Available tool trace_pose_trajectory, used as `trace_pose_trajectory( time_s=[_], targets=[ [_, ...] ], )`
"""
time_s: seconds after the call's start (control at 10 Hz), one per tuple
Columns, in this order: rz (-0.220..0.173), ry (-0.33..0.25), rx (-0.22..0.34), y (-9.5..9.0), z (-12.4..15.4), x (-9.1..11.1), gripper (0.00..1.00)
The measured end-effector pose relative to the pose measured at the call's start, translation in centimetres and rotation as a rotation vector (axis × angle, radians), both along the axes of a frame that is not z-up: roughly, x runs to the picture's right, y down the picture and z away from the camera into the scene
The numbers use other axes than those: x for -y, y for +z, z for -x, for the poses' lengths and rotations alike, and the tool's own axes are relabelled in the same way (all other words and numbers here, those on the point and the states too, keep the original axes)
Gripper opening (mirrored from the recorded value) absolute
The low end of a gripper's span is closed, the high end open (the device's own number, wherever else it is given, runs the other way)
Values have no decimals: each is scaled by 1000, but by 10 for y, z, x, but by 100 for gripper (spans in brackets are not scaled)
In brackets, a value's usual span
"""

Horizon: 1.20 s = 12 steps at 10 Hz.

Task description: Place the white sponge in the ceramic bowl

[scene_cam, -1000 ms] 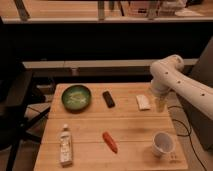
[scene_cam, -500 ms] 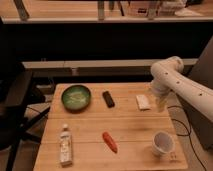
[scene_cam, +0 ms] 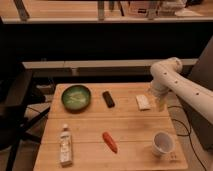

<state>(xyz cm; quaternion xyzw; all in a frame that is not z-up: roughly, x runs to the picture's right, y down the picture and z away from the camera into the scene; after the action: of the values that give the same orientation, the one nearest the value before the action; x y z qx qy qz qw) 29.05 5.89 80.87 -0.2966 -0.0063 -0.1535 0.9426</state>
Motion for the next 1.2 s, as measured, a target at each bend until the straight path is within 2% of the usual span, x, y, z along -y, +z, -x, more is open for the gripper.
trace_pose_trajectory(
  time_s=[1.2],
  targets=[
    [35,-64,67,51,-11,-18,80]
  ],
)
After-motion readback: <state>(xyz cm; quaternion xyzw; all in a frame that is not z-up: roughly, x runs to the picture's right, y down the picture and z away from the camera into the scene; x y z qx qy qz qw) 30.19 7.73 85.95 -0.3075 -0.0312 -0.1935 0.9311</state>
